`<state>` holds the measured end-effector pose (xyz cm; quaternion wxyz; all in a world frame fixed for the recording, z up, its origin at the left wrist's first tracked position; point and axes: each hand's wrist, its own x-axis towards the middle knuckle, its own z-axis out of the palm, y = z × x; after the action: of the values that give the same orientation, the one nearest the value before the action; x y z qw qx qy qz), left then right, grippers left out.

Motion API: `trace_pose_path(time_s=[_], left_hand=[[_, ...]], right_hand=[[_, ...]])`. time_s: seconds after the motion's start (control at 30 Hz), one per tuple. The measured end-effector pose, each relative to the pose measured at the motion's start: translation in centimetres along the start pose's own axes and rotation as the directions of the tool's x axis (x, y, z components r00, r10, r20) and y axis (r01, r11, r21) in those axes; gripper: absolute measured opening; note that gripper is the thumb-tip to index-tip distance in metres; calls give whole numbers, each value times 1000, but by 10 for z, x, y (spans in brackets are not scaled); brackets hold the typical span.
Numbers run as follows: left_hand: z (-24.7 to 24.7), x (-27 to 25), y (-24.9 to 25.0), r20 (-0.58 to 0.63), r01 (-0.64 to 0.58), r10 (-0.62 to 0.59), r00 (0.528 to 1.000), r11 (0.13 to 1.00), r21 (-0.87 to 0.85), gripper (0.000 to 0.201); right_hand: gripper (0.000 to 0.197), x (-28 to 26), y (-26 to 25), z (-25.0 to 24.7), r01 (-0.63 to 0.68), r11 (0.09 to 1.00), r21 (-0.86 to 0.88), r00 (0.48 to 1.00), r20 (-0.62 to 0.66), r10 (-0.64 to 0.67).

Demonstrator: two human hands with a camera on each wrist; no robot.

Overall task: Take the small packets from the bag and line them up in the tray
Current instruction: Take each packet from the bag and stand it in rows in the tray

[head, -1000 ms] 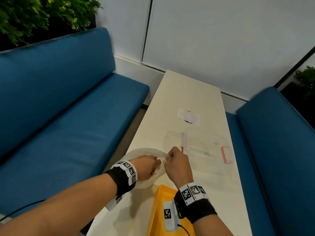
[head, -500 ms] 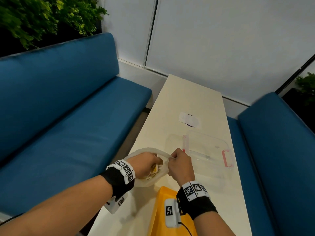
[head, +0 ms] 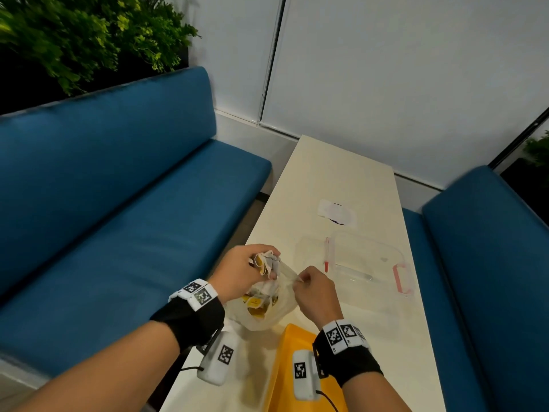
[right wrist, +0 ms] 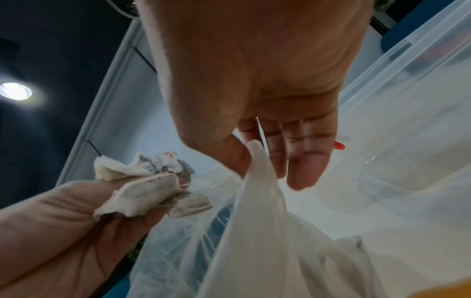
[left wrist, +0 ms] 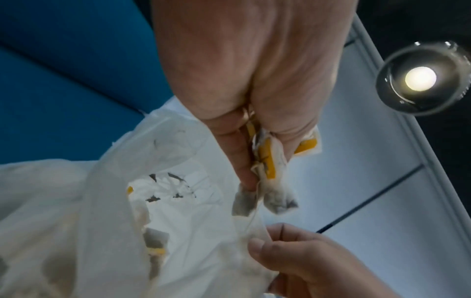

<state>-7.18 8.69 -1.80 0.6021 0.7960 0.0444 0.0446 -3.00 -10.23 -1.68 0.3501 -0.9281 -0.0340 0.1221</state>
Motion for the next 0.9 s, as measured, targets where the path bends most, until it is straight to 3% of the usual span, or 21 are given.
trace_pose_path(time_s=[0.1,0.17,0.33,0.43,0.53,0.7,0.83,0.9], left_hand=[[-2,-7,5,-26,74,-81,996,973,-217,40],[-2,-12,6,-13,143,-161,987,904,-403,40],[3,-25,6,51,258,-308,950,684,-682,39],[5,-32,7,80,271,-354,932,534,-801,36],[6,-39,5,96,272,-401,911,409,-871,32],[10,-49,-2,117,319,-468,876,381,-868,27],[19,-54,-3,141,379,-497,856,417,-827,15],[22,-54,-3,152,398,-511,846,416,-817,20]], right_hand=[[33,-11,1,-5,102,994,42,995,-11,-102],[46,-24,-4,-9,206,971,124,978,-52,-201],[64,-46,-8,-7,514,848,129,855,7,-519],[65,-49,-10,4,520,839,162,844,58,-534],[62,-49,-9,15,468,839,276,874,-3,-486],[39,-49,-13,22,511,819,261,853,-37,-520],[49,-47,-23,19,514,830,216,837,85,-540],[46,-45,-26,19,549,824,140,815,130,-564]])
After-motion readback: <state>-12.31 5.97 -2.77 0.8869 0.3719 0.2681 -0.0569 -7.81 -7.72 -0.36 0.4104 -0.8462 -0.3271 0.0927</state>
